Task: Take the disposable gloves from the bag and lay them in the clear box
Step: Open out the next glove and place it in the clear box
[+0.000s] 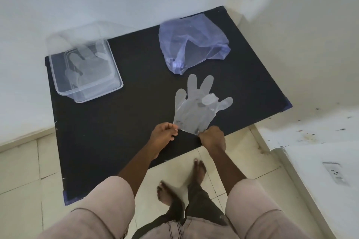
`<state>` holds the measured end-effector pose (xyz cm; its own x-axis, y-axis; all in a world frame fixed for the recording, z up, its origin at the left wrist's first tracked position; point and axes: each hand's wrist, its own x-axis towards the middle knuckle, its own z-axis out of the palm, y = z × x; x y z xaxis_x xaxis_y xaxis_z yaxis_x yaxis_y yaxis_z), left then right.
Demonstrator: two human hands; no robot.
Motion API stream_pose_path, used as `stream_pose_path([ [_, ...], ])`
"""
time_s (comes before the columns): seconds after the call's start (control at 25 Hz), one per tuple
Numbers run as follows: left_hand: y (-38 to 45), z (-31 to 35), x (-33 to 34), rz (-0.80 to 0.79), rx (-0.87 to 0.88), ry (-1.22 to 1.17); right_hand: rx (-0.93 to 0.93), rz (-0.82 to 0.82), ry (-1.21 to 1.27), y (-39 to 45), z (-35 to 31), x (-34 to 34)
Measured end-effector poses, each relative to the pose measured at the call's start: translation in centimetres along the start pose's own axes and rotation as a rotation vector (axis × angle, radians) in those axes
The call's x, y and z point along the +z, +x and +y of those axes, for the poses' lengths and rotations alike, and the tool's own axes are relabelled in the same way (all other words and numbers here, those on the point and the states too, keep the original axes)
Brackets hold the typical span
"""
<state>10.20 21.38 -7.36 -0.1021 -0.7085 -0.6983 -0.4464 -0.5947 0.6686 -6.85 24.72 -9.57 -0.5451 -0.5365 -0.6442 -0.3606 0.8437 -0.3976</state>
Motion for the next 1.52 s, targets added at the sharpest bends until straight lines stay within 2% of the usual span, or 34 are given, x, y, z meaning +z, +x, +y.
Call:
stream_pose_path([
  [0.08, -0.1, -0.8, 0.4, 0.155, 0.153, 0.296, 0.061, -0.096, 0.253, -0.2, -0.5, -0.5],
  [0.16, -0.7, -1.5, 1.4, 0.224, 0.339, 0.62, 0.147, -0.187, 0.468, -0.7, -1.0, -1.3],
  [0.32, -0.7, -1.0, 3.6, 0.331, 0.459, 0.727, 0.233, -0.296, 0.641, -1.7, -2.2, -3.7],
  [0.48, 0.4, 0.7, 3.7, 0.448, 0.495, 0.648, 0.266, -0.422, 0.79, -2.7, -2.8, -6.2],
  [0.6, 0.9, 2.8, 2.7, 0.471, 0.633, 0.483, 0.204, -0.394, 0.833, -2.9, -3.0, -8.1],
  [0.68, 0.9, 5.1, 1.4, 0.395, 0.669, 0.408, -0.065, -0.169, 0.657, -3.0, -2.4, -9.1],
  [0.76, 0.4, 7.6, 0.1, 0.319, 0.689, 0.381, -0.448, 0.078, 0.299, -3.7, -2.0, -10.4],
  [0.8, 0.0, 8.8, -0.4, 0.301, 0.707, 0.378, -0.588, 0.14, 0.131, -3.8, -2.1, -10.8],
  [0.88, -1.3, 11.2, -1.6, 0.263, 0.732, 0.351, -0.753, 0.169, -0.038, -3.8, -3.9, -11.4],
  [1.0, -3.1, 14.4, -3.9, 0.15, 0.615, 0.187, -0.796, 0.103, -0.018, -4.1, -8.2, -12.8],
  [1.12, -4.6, 16.8, -7.1, 0.069, 0.533, 0.057, -0.847, 0.013, 0.249, -5.5, -11.8, -14.8],
  [1.32, -7.8, 20.7, -11.6, -0.085, 0.626, -0.128, -0.888, -0.293, 0.349, -9.5, -17.8, -18.4],
  [1.44, -9.5, 23.0, -12.8, -0.069, 0.706, -0.135, -0.9, -0.367, 0.328, -11.8, -20.5, -20.5],
  [1.52, -10.5, 24.3, -13.3, -0.043, 0.744, -0.186, -0.879, -0.333, 0.341, -12.8, -21.8, -21.3],
])
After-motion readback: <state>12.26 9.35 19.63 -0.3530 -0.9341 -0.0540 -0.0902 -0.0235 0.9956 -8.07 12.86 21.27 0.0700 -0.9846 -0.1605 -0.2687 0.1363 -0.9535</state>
